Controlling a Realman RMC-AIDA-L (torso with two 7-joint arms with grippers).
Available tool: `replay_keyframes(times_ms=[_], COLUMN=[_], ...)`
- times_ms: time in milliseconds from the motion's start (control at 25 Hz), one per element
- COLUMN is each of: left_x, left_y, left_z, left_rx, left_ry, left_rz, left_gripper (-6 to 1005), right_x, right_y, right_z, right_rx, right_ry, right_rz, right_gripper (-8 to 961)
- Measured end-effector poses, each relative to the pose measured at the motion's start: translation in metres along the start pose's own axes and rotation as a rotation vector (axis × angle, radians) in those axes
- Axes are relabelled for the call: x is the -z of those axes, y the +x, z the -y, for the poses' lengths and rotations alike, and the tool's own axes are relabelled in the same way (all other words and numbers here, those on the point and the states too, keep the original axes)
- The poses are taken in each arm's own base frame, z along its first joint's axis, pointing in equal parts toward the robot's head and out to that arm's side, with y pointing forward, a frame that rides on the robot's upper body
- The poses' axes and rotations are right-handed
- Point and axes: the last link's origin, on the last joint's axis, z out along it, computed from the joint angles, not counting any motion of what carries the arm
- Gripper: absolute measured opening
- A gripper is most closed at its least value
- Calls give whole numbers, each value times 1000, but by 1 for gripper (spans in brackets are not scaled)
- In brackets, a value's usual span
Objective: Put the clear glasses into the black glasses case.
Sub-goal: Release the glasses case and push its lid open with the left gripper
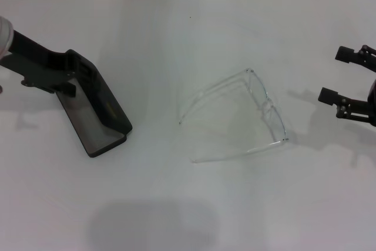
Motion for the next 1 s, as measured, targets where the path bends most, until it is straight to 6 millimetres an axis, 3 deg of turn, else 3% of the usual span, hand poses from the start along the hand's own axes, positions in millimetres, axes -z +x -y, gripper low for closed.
replay_keyframes(times_ms=[1000], left_x=[-16], left_y=[1], left_z=[4], left_rx=[20], left_ry=[-3], left_rz=[5], left_gripper=[441], right_x=[6], right_y=[5], right_z=[-5], right_rx=[-2], right_ry=[12], right_rz=[-4], right_gripper=[875])
